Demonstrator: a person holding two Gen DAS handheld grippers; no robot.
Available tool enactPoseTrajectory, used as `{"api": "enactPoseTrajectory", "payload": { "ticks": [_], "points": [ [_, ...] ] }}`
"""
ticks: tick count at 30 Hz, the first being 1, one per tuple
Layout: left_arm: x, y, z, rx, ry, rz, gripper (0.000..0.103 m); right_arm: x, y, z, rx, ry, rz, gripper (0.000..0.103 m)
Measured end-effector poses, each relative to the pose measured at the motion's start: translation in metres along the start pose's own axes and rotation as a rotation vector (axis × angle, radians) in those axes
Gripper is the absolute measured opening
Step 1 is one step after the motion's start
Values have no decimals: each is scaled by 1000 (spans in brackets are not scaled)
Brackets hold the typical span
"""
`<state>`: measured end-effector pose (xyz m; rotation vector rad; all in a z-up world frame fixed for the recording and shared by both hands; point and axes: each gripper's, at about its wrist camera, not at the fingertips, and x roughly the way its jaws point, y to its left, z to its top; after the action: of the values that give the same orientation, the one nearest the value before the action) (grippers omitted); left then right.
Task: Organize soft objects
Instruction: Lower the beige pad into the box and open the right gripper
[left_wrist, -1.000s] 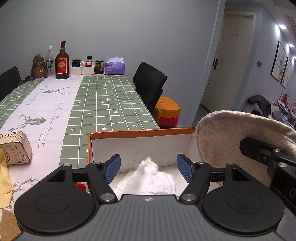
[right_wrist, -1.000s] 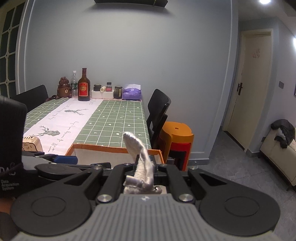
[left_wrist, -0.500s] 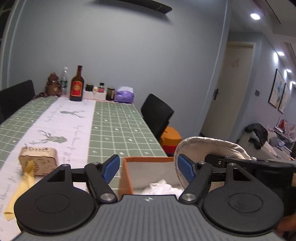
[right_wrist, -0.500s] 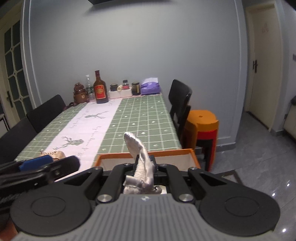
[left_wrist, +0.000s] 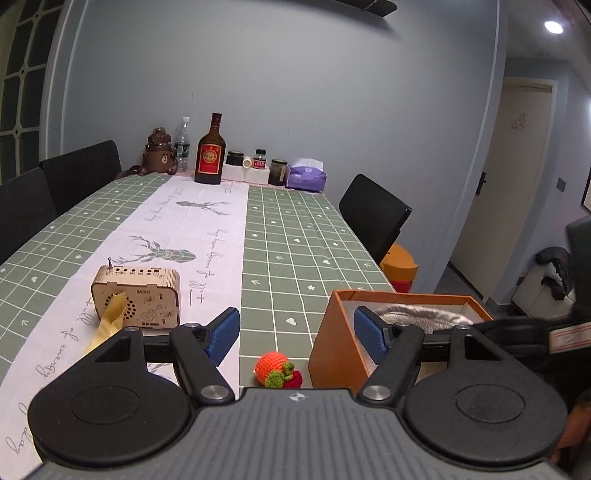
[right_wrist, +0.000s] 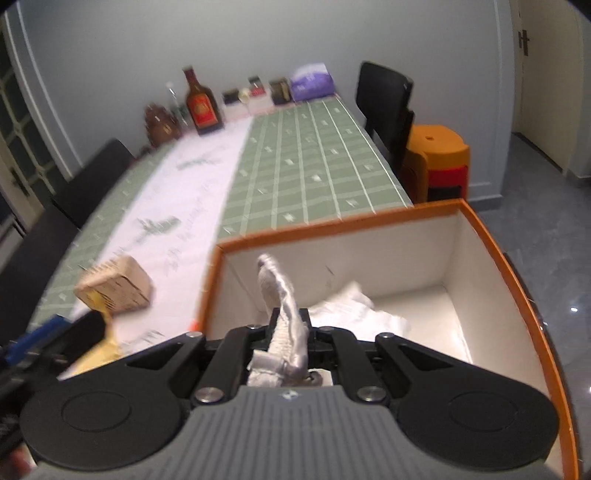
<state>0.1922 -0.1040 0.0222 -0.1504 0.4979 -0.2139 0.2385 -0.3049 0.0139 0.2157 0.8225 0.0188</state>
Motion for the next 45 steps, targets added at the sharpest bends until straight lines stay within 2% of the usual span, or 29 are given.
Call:
{"api": "enactPoseTrajectory", "payload": {
  "ticks": [6, 9, 10, 11, 13, 15, 18, 19, 20, 21, 22, 23, 26, 30, 35, 45],
  "points": [
    [2, 2, -3, -10, 20, -7, 83, 33, -10, -7, -122, 82, -153, 6],
    [2, 2, -4, -6, 24, -7, 83, 41, -9, -8, -206, 123, -191, 14],
    [2, 2, -5, -3, 26, -5, 83, 40, -5, -9, -270, 122, -216, 28],
    [2, 2, -5, 1, 26, -5, 83, 38, 1, -11, -342, 110, -258, 54],
    [0, 3, -7, 8, 24, -5, 83, 28, 8, -14, -437, 60, -335, 73],
    [-2, 5, -7, 8, 20, -1, 83, 14, 11, -15, -487, 14, -355, 70],
    [-3, 10, -7, -11, 14, 3, 83, -7, 9, -12, -476, -9, -285, 65],
    [-4, 12, -8, -16, 13, 1, 83, -12, 10, -12, -482, -10, -249, 54],
    [-4, 13, -8, -19, 14, -1, 83, -14, 12, -14, -501, 2, -223, 38],
    [-4, 14, -9, -21, 17, -2, 83, -13, 15, -16, -525, 32, -205, 31],
    [-4, 15, -11, -22, 18, -2, 83, -10, 17, -19, -539, 67, -204, 20],
    [-4, 16, -12, -25, 18, -2, 83, -3, 20, -23, -540, 112, -218, 16],
    [-6, 25, -15, -71, 6, -3, 83, 13, 22, -29, -537, 168, -273, 14],
    [-4, 44, -18, -129, 6, -2, 83, 32, 22, -21, -516, 219, -265, 8],
    [1, 59, -21, -127, 12, 27, 83, 72, 22, -18, -477, 333, -257, 4],
    [2, 79, -26, -139, 22, 65, 83, 90, 26, -6, -410, 329, -271, 2]
  ]
}}
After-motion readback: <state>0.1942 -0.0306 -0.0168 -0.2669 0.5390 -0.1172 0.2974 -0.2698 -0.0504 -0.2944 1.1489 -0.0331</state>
